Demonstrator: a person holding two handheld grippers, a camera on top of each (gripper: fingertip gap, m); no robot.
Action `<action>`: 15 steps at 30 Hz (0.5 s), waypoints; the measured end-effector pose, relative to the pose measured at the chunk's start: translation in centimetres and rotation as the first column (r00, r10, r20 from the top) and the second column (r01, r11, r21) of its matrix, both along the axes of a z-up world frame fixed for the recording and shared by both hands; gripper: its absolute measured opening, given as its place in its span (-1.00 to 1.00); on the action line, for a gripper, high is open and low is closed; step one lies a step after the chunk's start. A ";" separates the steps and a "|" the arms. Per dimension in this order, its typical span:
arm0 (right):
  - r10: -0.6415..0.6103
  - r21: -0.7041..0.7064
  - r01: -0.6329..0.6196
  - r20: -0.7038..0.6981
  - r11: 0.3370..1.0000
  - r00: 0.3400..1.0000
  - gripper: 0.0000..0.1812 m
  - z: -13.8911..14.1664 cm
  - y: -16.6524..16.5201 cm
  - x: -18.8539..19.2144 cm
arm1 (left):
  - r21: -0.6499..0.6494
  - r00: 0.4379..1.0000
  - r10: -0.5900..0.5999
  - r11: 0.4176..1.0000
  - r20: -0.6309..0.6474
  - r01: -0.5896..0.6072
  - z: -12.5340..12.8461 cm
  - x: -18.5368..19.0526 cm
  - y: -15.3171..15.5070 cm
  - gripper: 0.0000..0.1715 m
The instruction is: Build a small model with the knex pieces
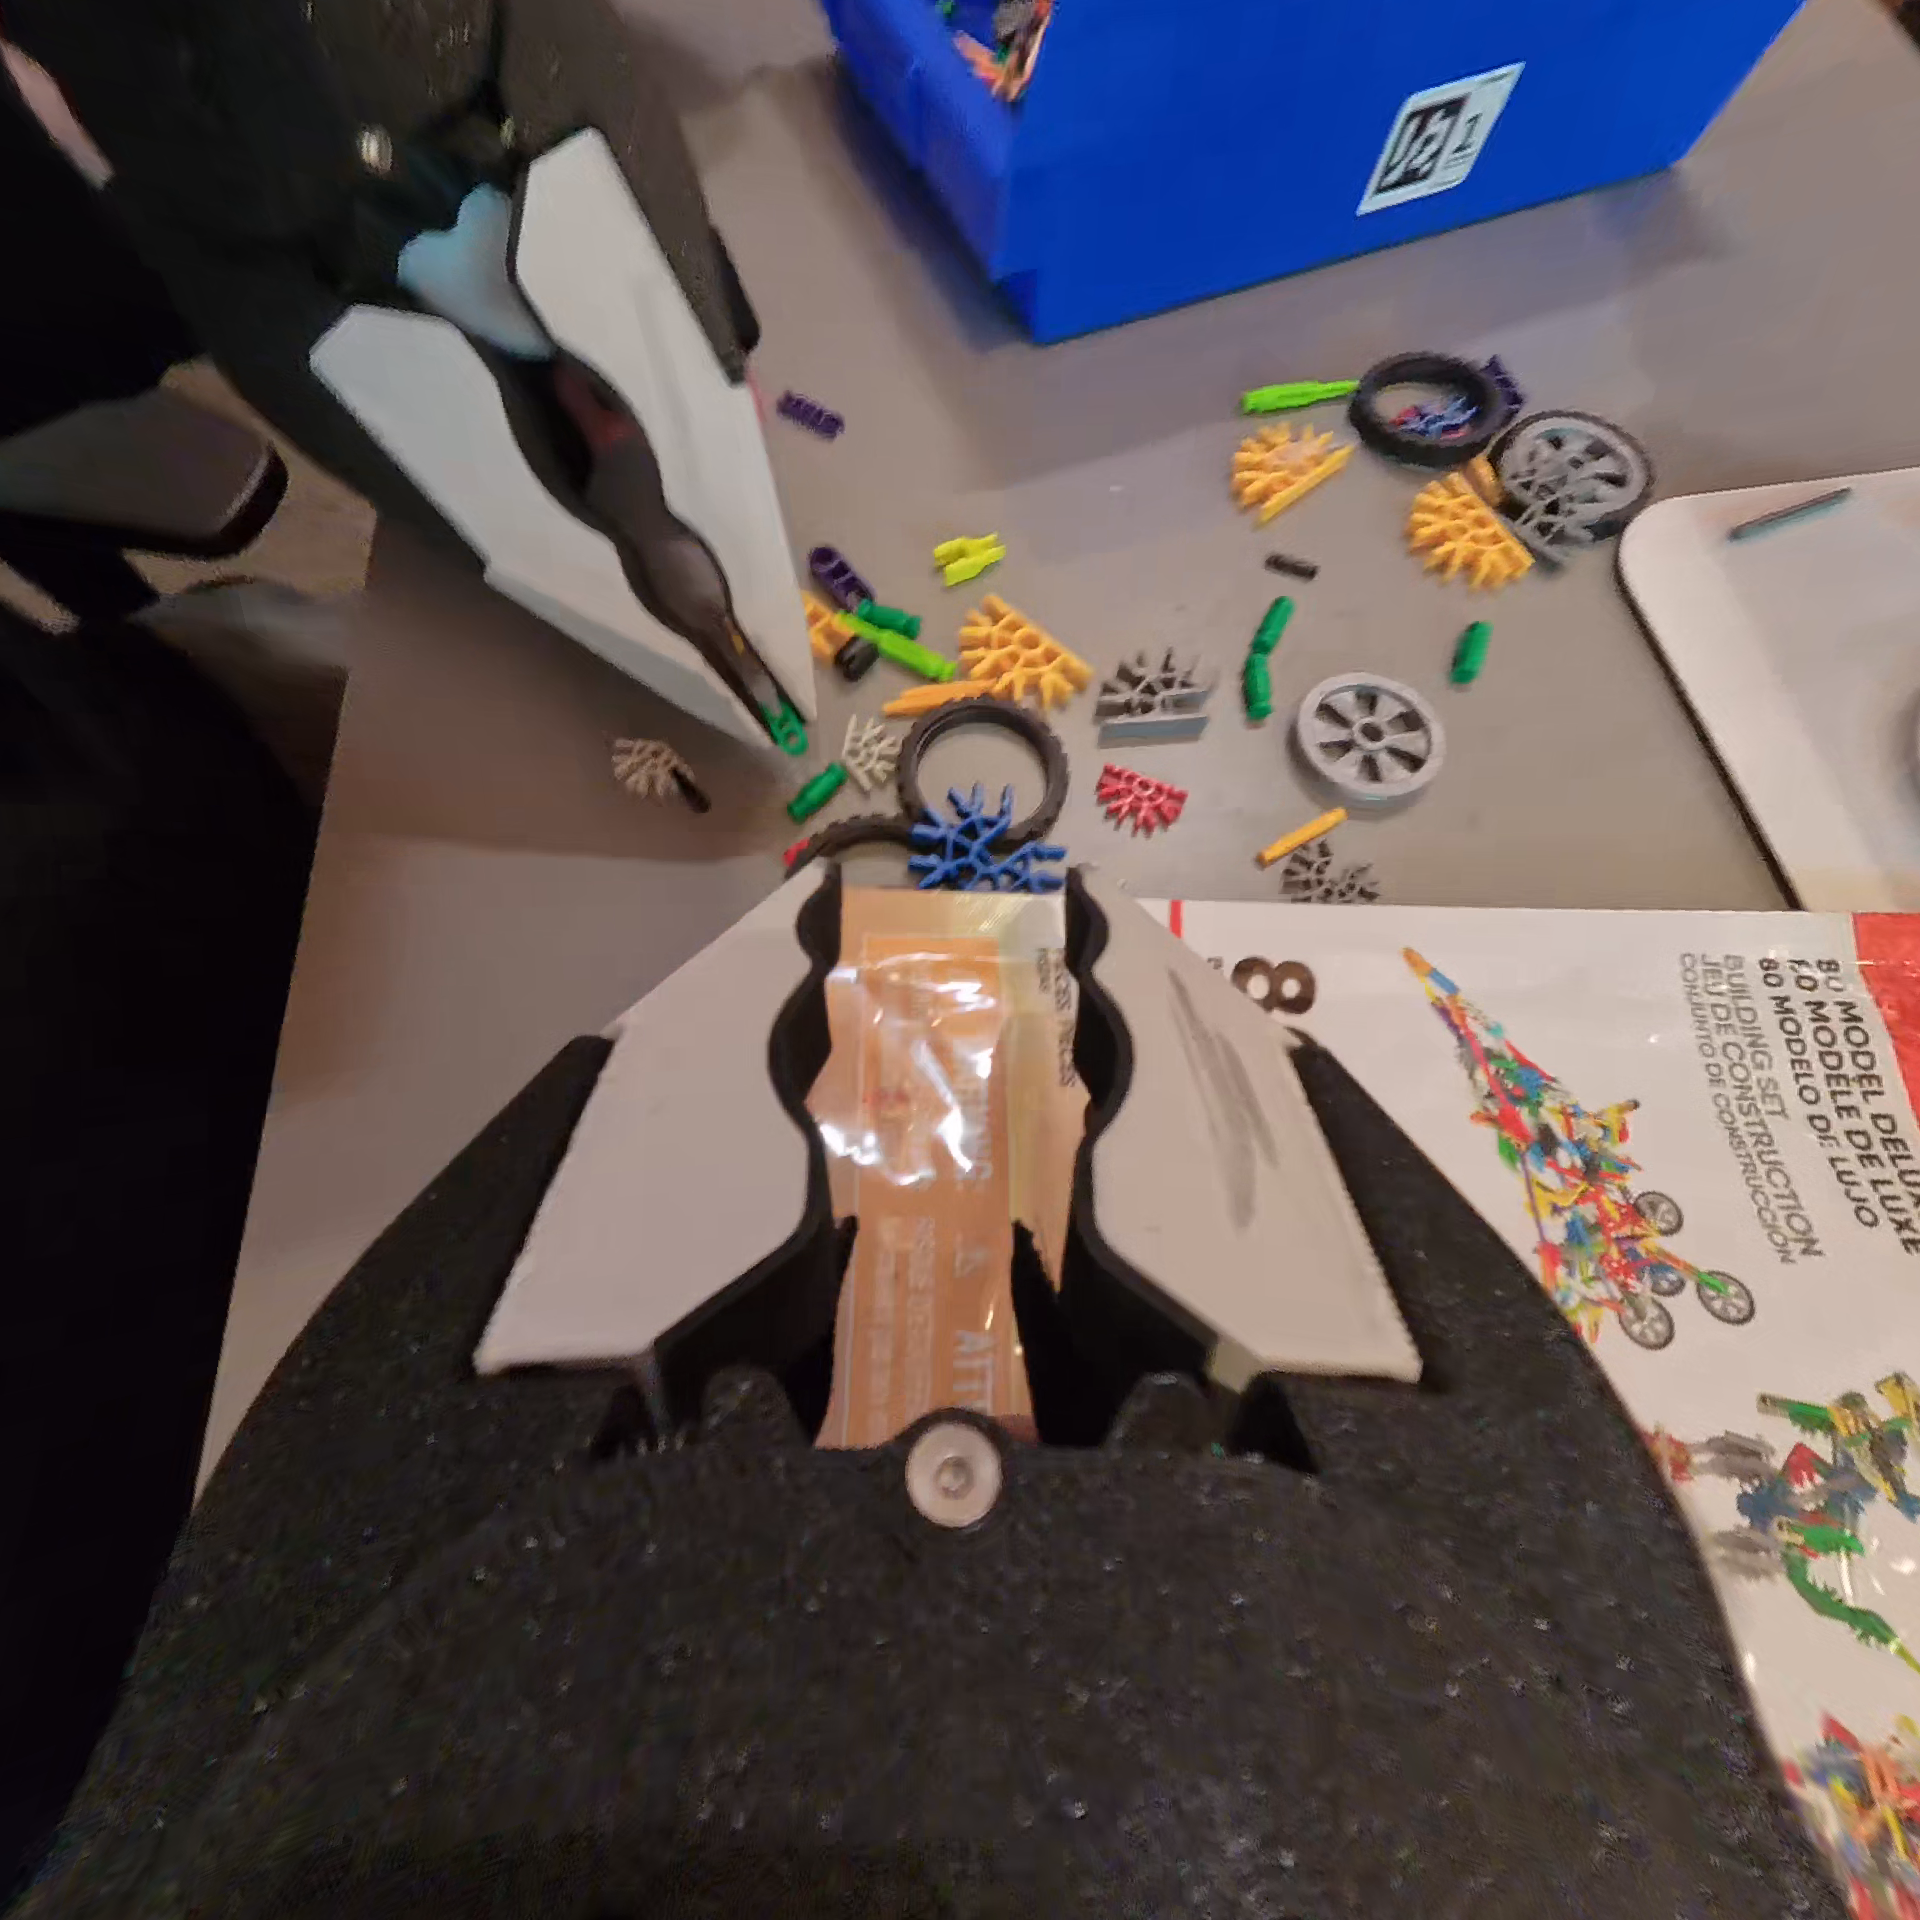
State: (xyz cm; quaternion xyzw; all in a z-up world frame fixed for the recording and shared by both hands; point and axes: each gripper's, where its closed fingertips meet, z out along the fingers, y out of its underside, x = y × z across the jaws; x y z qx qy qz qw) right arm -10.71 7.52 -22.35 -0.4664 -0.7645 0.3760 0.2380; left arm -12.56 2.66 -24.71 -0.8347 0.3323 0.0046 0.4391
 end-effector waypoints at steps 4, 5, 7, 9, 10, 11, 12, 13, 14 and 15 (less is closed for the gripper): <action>0.045 0.122 -0.057 0.095 0.991 0.994 -0.48 -1.4 -0.4 2.3 | -0.019 0.999 -0.017 1.000 0.032 0.018 -0.1 0.8 -1.1 -0.95; 0.044 0.150 -0.062 0.118 0.987 0.992 -0.46 -1.9 -0.4 2.8 | -0.022 0.999 -0.018 1.000 0.033 0.018 -0.2 1.0 -1.2 -0.95; 0.004 0.230 -0.032 0.120 0.973 0.993 -0.46 -2.5 0.1 3.0 | -0.034 0.998 -0.025 0.999 0.049 0.027 -0.4 1.5 -1.5 -0.95; -0.040 0.314 0.000 0.122 0.950 0.992 -0.48 -3.2 0.7 3.0 | -0.043 0.997 -0.035 0.998 0.066 0.038 -0.6 2.2 -1.7 -0.94; -0.043 0.342 0.000 0.119 0.940 0.992 -0.52 -3.5 0.6 3.1 | -0.052 0.996 -0.042 0.998 0.075 0.046 -0.7 2.6 -1.9 -0.89; -0.048 0.347 0.007 0.111 0.938 0.993 -0.55 -3.5 0.5 2.9 | -0.052 0.997 -0.037 0.998 0.074 0.041 -0.8 2.7 -1.9 -0.83; -0.053 0.349 0.013 0.106 0.937 0.993 -0.57 -3.5 0.4 2.8 | -0.057 0.997 -0.033 0.998 0.074 0.037 -0.9 2.7 -2.0 -0.79; -0.050 0.360 0.011 0.099 0.933 0.994 -0.61 -3.5 0.3 2.7 | -0.064 0.997 -0.032 0.997 0.076 0.037 -1.0 2.8 -2.2 -0.79; -0.049 0.376 0.012 0.089 0.927 0.995 -0.67 -3.5 0.3 2.6 | -0.059 0.997 -0.028 0.998 0.074 0.033 -1.0 2.7 -2.3 -0.77; -0.049 0.377 0.012 0.089 0.926 0.995 -0.70 -3.5 0.3 2.6 | -0.047 0.997 -0.018 0.999 0.073 0.022 -0.8 2.4 -2.4 -0.77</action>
